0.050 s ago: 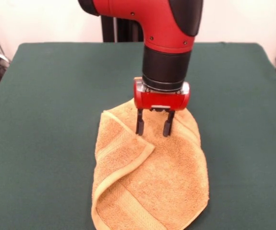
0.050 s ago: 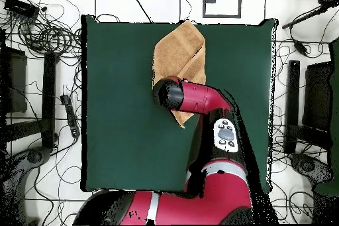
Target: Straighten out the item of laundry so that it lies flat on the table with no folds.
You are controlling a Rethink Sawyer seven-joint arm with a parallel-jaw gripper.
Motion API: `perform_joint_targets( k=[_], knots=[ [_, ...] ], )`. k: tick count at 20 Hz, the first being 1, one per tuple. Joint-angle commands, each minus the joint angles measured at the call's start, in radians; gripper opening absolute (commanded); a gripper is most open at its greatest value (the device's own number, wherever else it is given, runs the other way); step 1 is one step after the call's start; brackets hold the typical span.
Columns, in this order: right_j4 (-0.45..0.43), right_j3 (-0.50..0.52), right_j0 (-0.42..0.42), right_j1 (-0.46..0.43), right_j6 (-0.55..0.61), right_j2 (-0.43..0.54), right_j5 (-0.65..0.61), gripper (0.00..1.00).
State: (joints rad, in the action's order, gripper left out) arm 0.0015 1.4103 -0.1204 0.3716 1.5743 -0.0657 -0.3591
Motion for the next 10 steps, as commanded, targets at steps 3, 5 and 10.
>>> perform_joint_targets(
  k=[3, 5, 10],
  knots=[
    [-0.021, 0.047, 0.0, -0.092, 0.125, 0.085, 0.031, 1.0],
    [-0.019, 0.058, -0.014, -0.093, 0.125, 0.094, 0.043, 1.0],
    [-0.024, 0.06, -0.051, -0.124, 0.118, 0.112, 0.078, 1.0]
  ],
)
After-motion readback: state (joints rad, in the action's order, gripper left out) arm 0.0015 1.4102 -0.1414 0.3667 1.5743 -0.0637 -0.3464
